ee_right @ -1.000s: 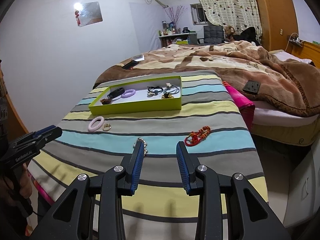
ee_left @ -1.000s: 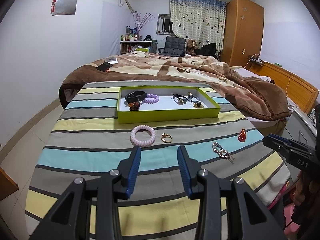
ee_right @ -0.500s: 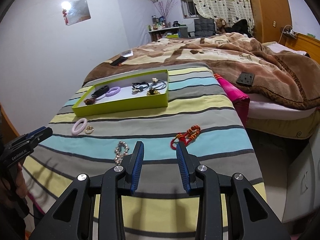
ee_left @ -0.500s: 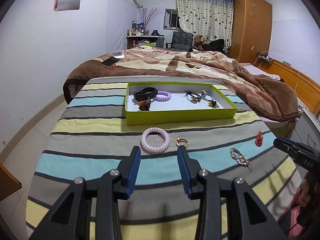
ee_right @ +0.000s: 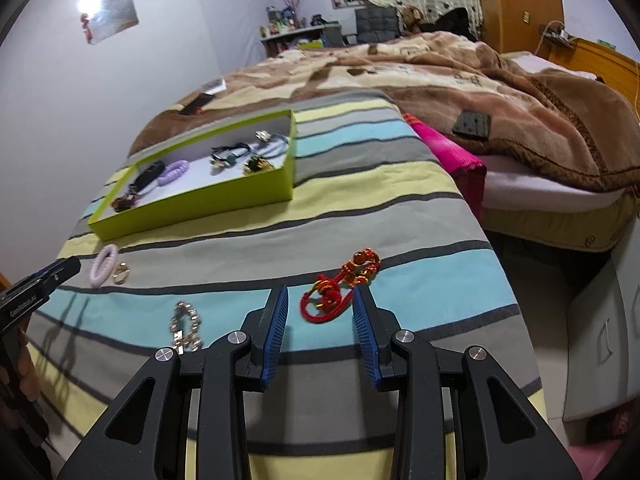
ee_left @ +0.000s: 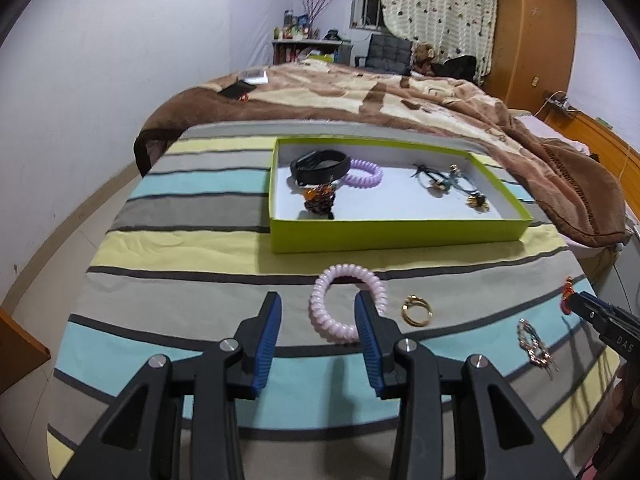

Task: Organize jewelry
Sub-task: 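Grasp the pink coil hair tie with the left tool while the right tool grasps the red knotted charm, then carry the hair tie and red charm into the green box and open both tools, then lift both open tools out of the green box, then move the left tool to the gold ring while the right tool approaches the silver rhinestone hairpin, then close the left tool on the gold ring while the right tool grasps the silver hairpin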

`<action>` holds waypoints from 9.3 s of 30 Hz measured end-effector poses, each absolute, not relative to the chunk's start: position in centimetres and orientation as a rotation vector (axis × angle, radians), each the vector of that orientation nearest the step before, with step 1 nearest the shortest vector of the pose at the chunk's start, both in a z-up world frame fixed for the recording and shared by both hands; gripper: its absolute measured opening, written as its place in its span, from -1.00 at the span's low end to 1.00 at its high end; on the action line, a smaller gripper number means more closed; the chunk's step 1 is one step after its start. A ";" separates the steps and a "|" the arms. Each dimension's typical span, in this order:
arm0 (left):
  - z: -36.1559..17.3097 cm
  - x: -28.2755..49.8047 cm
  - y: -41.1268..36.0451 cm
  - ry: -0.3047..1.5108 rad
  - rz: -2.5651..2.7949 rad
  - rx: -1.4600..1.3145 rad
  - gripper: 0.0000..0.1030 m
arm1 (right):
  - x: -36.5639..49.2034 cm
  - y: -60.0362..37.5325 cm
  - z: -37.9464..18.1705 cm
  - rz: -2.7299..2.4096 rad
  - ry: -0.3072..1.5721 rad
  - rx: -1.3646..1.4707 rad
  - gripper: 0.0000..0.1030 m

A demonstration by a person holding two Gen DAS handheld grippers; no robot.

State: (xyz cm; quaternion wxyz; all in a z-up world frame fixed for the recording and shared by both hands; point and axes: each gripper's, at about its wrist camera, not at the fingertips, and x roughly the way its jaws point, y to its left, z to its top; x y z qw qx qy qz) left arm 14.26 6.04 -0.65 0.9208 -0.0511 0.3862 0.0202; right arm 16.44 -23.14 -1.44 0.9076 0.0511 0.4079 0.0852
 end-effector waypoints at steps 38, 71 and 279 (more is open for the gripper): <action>-1.5 14.2 5.7 0.830 0.004 -0.116 -0.82 | 16.7 -21.8 -0.7 0.223 0.850 0.082 -0.87; 4.8 16.5 4.5 0.662 -0.077 -0.059 -0.82 | 18.4 -15.8 4.6 0.406 0.715 -0.009 -0.87; -2.2 15.8 0.4 0.878 -0.126 -0.042 -0.55 | 13.2 -14.4 -2.0 0.430 0.836 -0.301 -0.94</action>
